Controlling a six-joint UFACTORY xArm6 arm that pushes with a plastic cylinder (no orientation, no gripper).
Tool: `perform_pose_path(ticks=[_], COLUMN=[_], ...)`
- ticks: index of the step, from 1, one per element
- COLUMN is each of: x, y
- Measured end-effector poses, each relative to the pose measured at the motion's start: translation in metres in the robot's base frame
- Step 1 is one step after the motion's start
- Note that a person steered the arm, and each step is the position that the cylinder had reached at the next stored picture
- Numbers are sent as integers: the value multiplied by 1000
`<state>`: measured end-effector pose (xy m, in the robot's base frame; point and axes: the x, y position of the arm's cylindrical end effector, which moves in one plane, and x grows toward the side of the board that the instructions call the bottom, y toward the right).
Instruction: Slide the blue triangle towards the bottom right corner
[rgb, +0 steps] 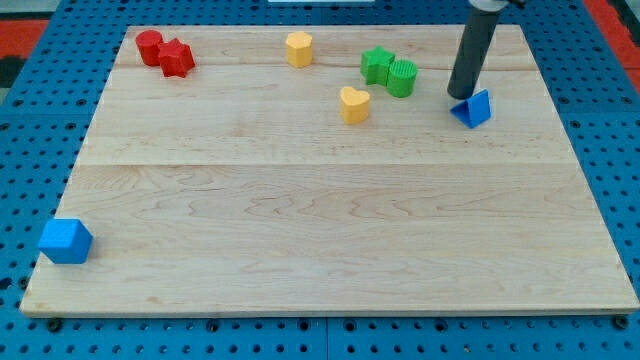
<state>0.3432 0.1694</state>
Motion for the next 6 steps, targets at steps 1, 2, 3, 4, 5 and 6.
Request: perform_pose_path(ticks=[1,2,3,4,5,6], x=[14,12,4,4,51,36], y=[25,27,42,71,66,51])
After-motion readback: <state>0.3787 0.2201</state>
